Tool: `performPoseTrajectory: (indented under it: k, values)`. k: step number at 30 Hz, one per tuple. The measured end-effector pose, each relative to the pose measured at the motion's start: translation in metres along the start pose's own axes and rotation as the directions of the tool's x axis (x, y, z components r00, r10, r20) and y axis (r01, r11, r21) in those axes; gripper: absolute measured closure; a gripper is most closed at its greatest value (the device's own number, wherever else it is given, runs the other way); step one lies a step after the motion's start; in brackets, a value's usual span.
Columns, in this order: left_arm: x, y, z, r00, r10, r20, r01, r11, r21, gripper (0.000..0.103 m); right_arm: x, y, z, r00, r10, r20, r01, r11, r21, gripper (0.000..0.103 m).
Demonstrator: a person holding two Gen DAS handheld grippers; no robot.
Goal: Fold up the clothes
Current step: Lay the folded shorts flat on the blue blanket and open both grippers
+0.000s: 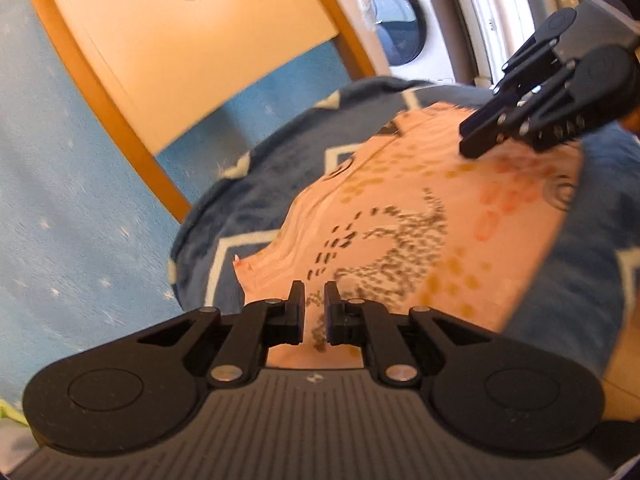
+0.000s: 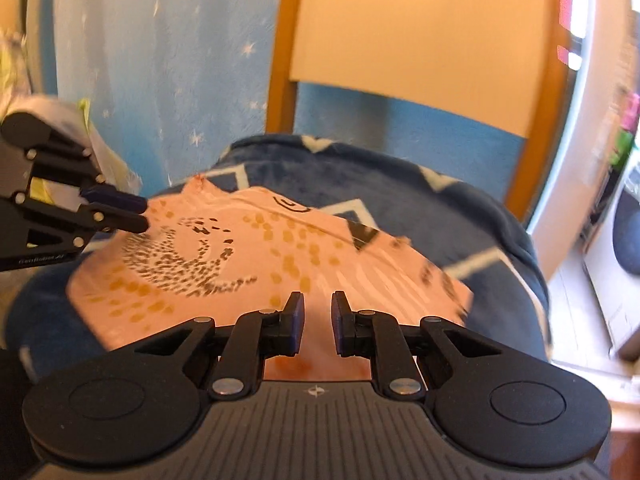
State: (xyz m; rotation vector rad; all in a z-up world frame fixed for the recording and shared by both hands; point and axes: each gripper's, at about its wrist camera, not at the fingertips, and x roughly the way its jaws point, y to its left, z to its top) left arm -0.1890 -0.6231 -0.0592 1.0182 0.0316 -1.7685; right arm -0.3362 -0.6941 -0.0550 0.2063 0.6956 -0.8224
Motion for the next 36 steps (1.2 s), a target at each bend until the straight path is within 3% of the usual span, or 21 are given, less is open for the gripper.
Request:
performPoseTrajectory:
  k: [2,4,7,10,13,15,17,19,22,24,27,29,32,36]
  values:
    - [0.012,0.006,0.003,1.000,-0.003,-0.017,0.003,1.000,-0.011,0.095,0.017,-0.001,0.005,1.000,-0.003,-0.031,0.002,1.000,-0.022,0.087]
    - [0.024,0.012,0.005,0.999,-0.007,-0.034,0.006,1.000,-0.021,0.095,0.016,-0.007,0.013,1.000,-0.009,-0.001,0.009,1.000,-0.002,0.087]
    - [0.023,0.025,0.014,0.999,0.025,0.040,-0.021,0.996,-0.090,0.095,0.016,-0.015,0.028,0.998,-0.015,0.059,0.012,0.999,0.047,0.087]
    - [0.034,0.031,0.028,0.996,-0.002,0.091,0.015,0.990,-0.143,0.095,0.041,-0.019,0.035,1.000,0.000,0.006,0.000,0.999,0.042,0.087]
    - [0.062,0.028,0.035,0.997,-0.058,0.049,0.064,0.990,-0.129,0.095,0.056,-0.039,0.040,0.998,0.055,0.007,-0.055,0.989,0.134,0.088]
    - [0.075,0.029,0.033,0.996,-0.081,0.031,0.085,0.987,-0.134,0.095,0.055,-0.051,0.048,0.999,0.039,0.012,-0.041,0.980,0.196,0.088]
    - [0.071,0.035,0.033,0.997,-0.058,0.048,0.066,0.984,-0.164,0.094,0.043,-0.060,0.049,0.999,0.006,0.043,-0.016,0.976,0.218,0.087]
    - [0.064,0.041,0.030,0.997,-0.016,0.071,0.030,0.981,-0.194,0.094,0.036,-0.064,0.038,0.999,-0.008,0.038,-0.001,0.974,0.226,0.087]
    - [0.074,0.048,0.020,0.999,-0.031,0.023,0.035,0.975,-0.217,0.094,0.030,-0.073,0.018,1.000,-0.023,0.006,0.021,0.972,0.233,0.087]
    - [0.075,0.051,0.015,0.999,-0.038,0.032,0.044,0.973,-0.227,0.094,0.029,-0.085,0.004,1.000,-0.020,-0.004,0.020,0.965,0.263,0.079]
    - [0.062,0.048,0.016,1.000,0.013,0.012,-0.010,0.978,-0.207,0.094,0.011,-0.091,-0.002,0.996,-0.087,-0.011,0.087,0.952,0.294,0.080]
    - [0.047,0.043,0.013,0.999,0.040,0.014,-0.037,0.981,-0.192,0.094,-0.011,-0.083,-0.006,0.996,-0.087,0.026,0.075,0.950,0.303,0.080]
    - [0.017,0.033,0.001,0.998,0.032,0.045,-0.022,0.975,-0.220,0.094,-0.046,-0.054,-0.019,0.995,-0.042,0.085,0.015,0.956,0.294,0.080]
    - [0.004,0.014,-0.018,1.000,0.020,0.005,-0.019,0.979,-0.203,0.094,-0.056,-0.023,-0.046,0.999,-0.011,0.051,-0.002,0.965,0.261,0.080]
